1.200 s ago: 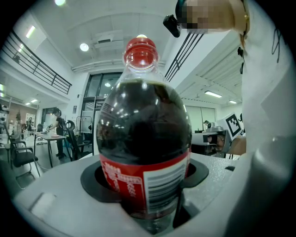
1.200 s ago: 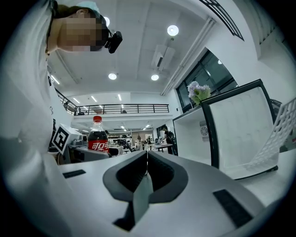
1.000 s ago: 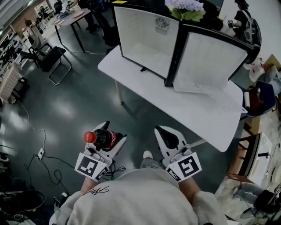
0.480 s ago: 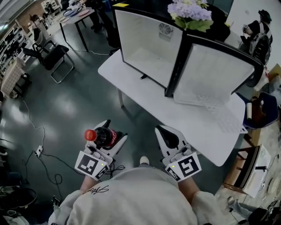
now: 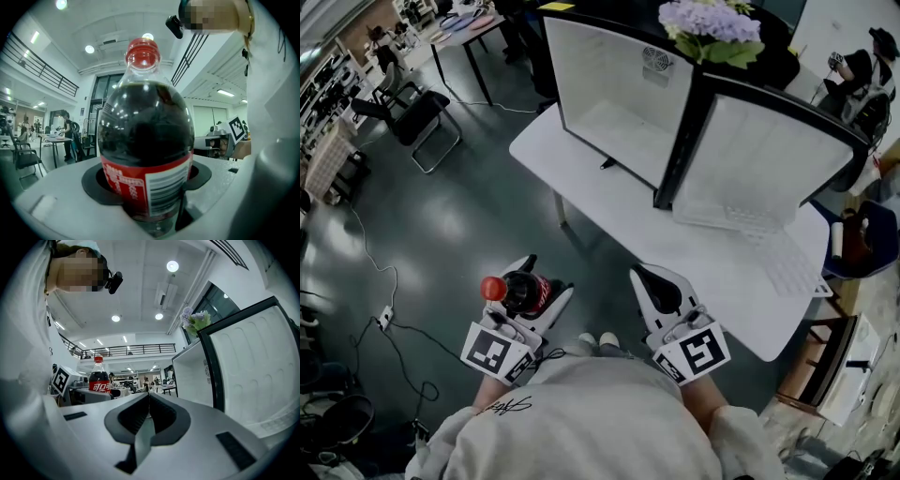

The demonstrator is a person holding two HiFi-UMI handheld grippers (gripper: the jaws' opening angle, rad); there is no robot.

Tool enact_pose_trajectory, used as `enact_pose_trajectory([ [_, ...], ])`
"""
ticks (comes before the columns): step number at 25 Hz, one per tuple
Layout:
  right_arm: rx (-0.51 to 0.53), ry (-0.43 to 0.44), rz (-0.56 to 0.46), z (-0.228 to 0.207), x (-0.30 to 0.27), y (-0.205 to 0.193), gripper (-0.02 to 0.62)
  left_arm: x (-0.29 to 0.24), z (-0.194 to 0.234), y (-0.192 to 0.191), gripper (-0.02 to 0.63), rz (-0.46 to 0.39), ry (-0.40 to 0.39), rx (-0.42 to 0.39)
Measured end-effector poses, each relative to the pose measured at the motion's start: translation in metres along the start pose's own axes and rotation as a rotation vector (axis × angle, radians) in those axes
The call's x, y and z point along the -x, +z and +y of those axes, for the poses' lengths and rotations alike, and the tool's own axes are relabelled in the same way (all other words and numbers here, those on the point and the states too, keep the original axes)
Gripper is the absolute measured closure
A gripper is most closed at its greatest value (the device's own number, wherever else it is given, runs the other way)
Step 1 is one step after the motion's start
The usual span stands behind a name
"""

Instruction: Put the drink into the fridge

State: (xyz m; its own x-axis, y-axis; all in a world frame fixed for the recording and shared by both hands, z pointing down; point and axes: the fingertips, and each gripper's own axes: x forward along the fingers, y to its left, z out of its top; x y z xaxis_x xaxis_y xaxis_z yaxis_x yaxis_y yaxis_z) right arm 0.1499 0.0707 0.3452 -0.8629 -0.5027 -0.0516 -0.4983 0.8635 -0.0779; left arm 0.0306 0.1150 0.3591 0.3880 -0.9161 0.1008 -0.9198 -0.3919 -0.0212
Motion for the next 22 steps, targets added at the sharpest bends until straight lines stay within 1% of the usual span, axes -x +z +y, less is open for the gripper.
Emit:
enact_pose_trajectory([
  [10, 0.006, 0.012, 0.005, -0.0018, -0.0079, -0.0013, 0.583, -0.0050, 0.0053, 0.0024, 0.285, -0.008, 0.000, -0.004],
  [22, 0.000, 0.053, -0.008, -0.0012, -0.0103, 0.0010, 0.583, -0.0015, 0.0058, 0.0045, 0.285, -0.008, 0.035, -0.010],
])
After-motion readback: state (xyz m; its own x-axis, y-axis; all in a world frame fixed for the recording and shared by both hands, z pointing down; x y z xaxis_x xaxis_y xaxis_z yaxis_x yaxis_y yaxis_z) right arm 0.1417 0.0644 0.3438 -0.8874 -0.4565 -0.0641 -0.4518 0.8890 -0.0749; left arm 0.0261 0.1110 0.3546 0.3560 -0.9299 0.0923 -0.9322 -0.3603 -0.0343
